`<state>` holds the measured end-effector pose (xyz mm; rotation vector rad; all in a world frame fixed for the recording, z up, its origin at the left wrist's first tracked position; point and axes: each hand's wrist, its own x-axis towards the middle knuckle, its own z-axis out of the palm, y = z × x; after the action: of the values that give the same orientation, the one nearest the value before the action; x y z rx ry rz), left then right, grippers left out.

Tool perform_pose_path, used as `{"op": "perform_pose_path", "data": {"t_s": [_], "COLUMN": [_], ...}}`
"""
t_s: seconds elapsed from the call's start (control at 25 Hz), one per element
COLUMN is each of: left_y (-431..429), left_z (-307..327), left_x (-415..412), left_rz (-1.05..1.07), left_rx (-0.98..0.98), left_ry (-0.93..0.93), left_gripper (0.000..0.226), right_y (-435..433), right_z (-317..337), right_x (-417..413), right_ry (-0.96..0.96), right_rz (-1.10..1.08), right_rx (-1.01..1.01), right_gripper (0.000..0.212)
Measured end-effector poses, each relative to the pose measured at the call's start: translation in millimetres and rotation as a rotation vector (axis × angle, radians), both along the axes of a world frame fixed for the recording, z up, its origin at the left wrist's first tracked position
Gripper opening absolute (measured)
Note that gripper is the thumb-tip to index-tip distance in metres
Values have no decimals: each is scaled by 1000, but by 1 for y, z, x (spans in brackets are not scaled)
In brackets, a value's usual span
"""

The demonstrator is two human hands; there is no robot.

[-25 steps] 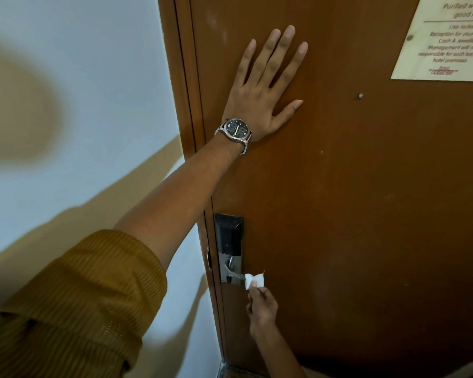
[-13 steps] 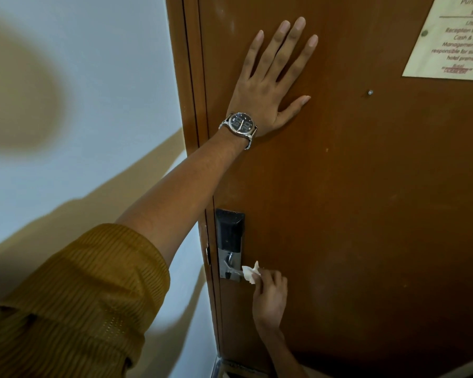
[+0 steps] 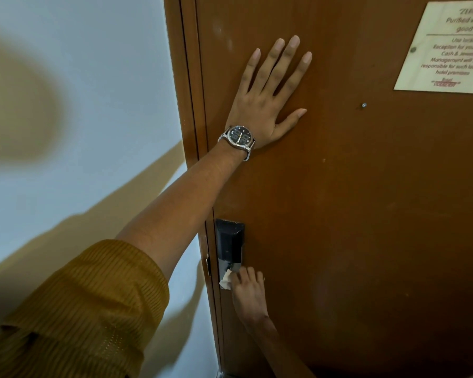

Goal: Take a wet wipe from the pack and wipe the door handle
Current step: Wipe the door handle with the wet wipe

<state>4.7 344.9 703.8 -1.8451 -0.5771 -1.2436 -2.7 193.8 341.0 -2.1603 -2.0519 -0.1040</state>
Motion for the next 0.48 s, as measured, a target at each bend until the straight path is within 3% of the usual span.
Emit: {"op": "perform_pose_path", "data": {"t_s": [0.08, 0.2, 0.32, 0.48], "left_y": [1, 3, 3, 2], "left_z": [0, -1, 0, -1], "left_x": [0, 1, 0, 0], "left_rz": [4, -4, -4, -2], "left_rx": [-5, -3, 0, -2], "left_ry": [-1, 5, 4, 5], "left_gripper": [73, 74, 73, 73], "right_y": [9, 14, 17, 22], "right_z": [2, 1, -1, 1], "right_x": [-7, -15, -20, -24], "right_ry": [3, 172, 271, 250], "right_rz": [-14, -168, -305, -361], "right_rx": [-9, 98, 172, 136], "right_gripper": [48, 32, 42, 47]}}
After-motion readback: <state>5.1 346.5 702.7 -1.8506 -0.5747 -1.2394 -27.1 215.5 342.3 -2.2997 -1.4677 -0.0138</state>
